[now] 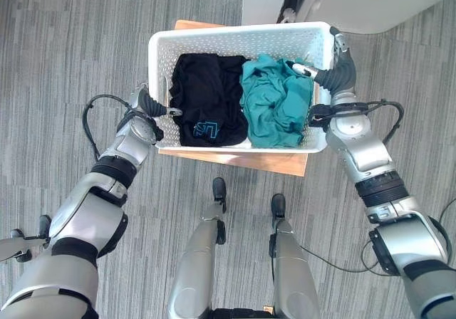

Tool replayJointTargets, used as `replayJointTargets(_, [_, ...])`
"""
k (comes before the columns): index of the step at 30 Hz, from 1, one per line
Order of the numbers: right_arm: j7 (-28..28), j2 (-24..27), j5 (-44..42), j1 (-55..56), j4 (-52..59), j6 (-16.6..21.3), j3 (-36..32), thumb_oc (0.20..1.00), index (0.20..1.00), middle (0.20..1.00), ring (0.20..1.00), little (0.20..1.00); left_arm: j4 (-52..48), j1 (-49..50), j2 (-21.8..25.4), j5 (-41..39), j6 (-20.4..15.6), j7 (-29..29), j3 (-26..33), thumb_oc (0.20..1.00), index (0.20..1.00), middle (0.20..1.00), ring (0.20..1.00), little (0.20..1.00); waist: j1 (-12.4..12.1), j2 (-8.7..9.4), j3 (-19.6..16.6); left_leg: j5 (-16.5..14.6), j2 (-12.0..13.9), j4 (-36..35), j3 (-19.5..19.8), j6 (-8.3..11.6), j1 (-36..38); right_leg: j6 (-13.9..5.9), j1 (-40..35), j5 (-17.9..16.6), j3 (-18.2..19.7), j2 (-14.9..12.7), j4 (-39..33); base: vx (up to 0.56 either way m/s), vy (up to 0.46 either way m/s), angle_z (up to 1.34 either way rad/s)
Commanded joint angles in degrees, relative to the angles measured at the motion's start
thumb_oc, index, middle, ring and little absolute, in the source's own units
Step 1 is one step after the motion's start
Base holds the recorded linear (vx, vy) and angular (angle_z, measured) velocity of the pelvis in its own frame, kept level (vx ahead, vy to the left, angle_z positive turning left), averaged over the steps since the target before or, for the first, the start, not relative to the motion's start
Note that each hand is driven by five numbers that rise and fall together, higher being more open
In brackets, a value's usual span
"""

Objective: Grab the laundry basket,head to the washer,open it,put in the laundry and shut it.

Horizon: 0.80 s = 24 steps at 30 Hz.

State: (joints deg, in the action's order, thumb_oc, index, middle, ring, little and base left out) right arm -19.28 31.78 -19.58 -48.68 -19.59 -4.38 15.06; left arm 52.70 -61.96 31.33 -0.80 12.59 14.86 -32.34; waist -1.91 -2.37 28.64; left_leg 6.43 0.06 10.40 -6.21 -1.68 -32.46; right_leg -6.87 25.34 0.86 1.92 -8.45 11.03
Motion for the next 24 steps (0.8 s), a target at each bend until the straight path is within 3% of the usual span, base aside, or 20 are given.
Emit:
replayJointTargets(1, [1.9, -1.1, 1.4, -0.9, 5.9, 5.6, -1.4, 1.0, 1.0, 1.0, 1.0, 1.0, 1.3, 0.3, -5.2, 4.1, -1.8, -1.3, -2.9, 1.0, 1.0, 1.0, 1.0, 1.0, 0.2, 1.91, -2.2, -13.7, 0.0, 11.5, 6.2, 1.1, -3.9, -1.22, 2.1, -4.6, -2.2, -4.8, -2.4, 0.0, -0.006, 0.08])
replayJointTargets(3, [0.5, -1.2, 3.4, 0.0, 5.0, 4.2, -1.8, 1.0, 1.0, 1.0, 1.0, 1.0, 1.1, 0.5, -4.9, 4.0, -1.6, -1.1, -2.9, 1.0, 1.0, 1.0, 1.0, 1.0, 0.2, 1.88, -2.2, -13.7, 0.1, 11.4, 6.3, 1.11, -3.8, -1.15, 2.2, -4.5, -2.1, -4.8, -2.4, 0.0, -0.002, 0.02])
replayJointTargets(5, [-3.2, -1.5, 4.9, 0.3, -0.9, -0.7, -2.8, 1.0, 1.0, 1.0, 1.0, 1.0, 0.9, 0.9, -5.1, 2.9, -0.9, -0.4, -2.8, 1.0, 1.0, 1.0, 1.0, 1.0, 0.2, 1.91, -2.2, -13.8, 0.1, 11.4, 6.3, 1.13, -3.9, -0.99, 2.5, -4.6, -2.0, -4.7, -2.3, 0.0, 0.0, 0.0])
replayJointTargets(8, [-2.0, -2.3, 2.1, -1.6, -9.2, -4.9, -1.0, 1.0, 1.0, 1.0, 1.0, 1.0, 2.3, 0.5, -6.7, 1.3, 0.4, -0.4, -2.9, 1.0, 1.0, 1.0, 1.0, 1.0, 0.1, 2.38, -2.3, -13.7, 0.0, 11.1, 6.4, 1.21, -3.7, -0.68, 2.5, -4.7, -2.1, -4.6, -2.3, 0.0, 0.0, 0.0])
replayJointTargets(10, [-0.2, -3.4, 0.0, -2.2, -14.6, -4.4, 0.5, 1.0, 1.0, 1.0, 1.0, 1.0, 1.8, 0.7, -6.8, 1.0, -0.1, -0.8, -2.7, 1.0, 1.0, 1.0, 1.0, 1.0, 0.2, 2.33, -1.9, -13.4, -0.1, 10.9, 6.2, 1.28, -3.8, -0.55, 2.8, -4.9, -1.9, -4.6, -2.3, 0.0, 0.0, 0.0])
replayJointTargets(16, [3.2, -4.0, 1.4, 2.4, -10.4, -0.6, 0.0, 1.0, 1.0, 1.0, 1.0, 1.0, -2.0, 2.7, -5.0, 3.0, -1.0, -1.3, -0.9, 1.0, 1.0, 1.0, 1.0, 1.0, -0.1, 1.38, -1.3, -13.2, -0.6, 10.9, 6.1, 1.15, -4.4, -0.89, 3.3, -4.9, -1.7, -5.0, -2.4, 0.0, 0.003, -0.01])
replayJointTargets(20, [2.0, -3.8, 4.8, 1.4, -9.2, 1.8, -0.5, 1.0, 1.0, 1.0, 1.0, 1.0, -2.5, 3.1, -4.6, 4.6, -1.4, -1.4, -0.1, 1.0, 1.0, 1.0, 1.0, 1.0, -0.4, 0.39, -1.3, -13.4, -0.9, 11.4, 5.8, 0.96, -4.7, -1.13, 3.7, -5.0, -1.5, -5.3, -2.3, 0.0, 0.021, -0.08])
replayJointTargets(24, [-0.4, -1.6, 13.2, -2.7, -8.4, -0.4, 0.3, 1.0, 1.0, 1.0, 1.0, 1.0, -1.8, 3.0, -5.0, 5.3, -1.4, -1.3, -0.5, 1.0, 1.0, 1.0, 1.0, 1.0, -0.8, -0.02, -1.9, -13.7, -0.9, 11.8, 5.8, 0.75, -5.1, -1.22, 3.7, -5.1, -1.6, -5.6, -2.4, 0.0, 0.005, -0.01])
